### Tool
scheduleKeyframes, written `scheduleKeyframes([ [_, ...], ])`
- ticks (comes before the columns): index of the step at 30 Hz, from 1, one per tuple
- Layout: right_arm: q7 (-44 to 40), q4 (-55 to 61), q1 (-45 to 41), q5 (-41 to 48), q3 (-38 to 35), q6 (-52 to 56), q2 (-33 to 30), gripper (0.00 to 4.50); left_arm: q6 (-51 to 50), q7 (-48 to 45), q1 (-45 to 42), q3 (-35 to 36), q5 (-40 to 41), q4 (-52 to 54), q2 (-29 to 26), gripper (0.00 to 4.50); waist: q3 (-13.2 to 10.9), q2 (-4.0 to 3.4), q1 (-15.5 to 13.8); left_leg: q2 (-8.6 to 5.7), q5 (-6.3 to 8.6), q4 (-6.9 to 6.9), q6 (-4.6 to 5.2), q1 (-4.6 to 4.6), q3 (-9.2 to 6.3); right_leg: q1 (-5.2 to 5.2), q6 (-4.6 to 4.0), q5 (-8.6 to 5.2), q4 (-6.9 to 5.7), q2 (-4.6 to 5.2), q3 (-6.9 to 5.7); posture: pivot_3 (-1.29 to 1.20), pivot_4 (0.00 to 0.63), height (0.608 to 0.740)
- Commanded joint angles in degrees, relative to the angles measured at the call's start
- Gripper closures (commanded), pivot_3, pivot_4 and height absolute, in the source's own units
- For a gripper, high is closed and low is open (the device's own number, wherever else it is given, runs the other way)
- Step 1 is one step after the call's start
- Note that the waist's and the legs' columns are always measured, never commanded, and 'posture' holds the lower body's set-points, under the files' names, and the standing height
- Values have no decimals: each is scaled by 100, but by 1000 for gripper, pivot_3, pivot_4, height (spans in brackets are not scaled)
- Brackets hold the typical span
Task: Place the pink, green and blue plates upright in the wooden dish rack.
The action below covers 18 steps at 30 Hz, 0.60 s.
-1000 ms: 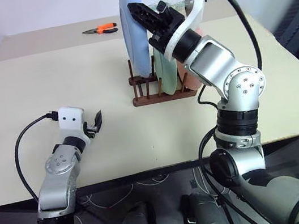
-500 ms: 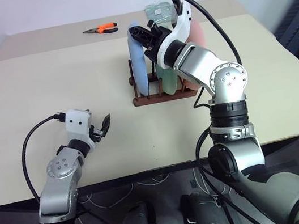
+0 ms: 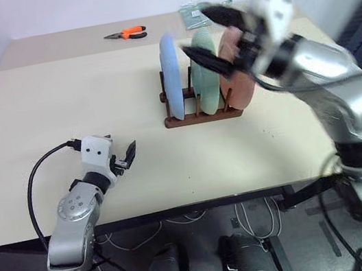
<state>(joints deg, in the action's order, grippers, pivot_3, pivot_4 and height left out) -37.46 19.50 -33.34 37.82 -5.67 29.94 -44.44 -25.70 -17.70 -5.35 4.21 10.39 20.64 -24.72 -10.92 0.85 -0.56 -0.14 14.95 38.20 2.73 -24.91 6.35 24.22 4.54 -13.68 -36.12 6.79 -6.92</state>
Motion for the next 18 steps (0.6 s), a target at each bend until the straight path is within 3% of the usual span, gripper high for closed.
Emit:
scheduleKeyframes([
  [1, -670, 192, 1179, 531, -1490, 423, -652, 929, 238, -228, 3, 2, -118, -74, -164, 904, 0, 0, -35, 1, 2, 2, 3, 1, 0, -1, 0, 0, 1, 1, 0, 0, 150, 740],
  [4, -901, 164, 2351, 63, -1746, 270, -885, 929, 315, -481, -31, -98, -100, -286, -262, 904, 3, -4, -9, 2, 6, 3, 9, 4, -2, -4, 0, 0, 2, 2, 3, 0, 150, 740],
  [6, -821, -19, 2622, -173, -1709, 109, -782, 929, 353, -620, -35, -150, -107, -353, -314, 904, 3, -6, 15, 6, 12, 2, 16, 13, -1, -8, -1, 0, 1, -1, 6, 0, 150, 740],
  [18, -786, -1412, 2374, -1210, -1101, -999, -166, 929, 261, -670, 171, -120, -170, -114, -262, 904, 4, -15, -21, 3, 5, 4, 5, 19, 3, -15, -1, 0, 0, 0, 9, 0, 150, 740],
])
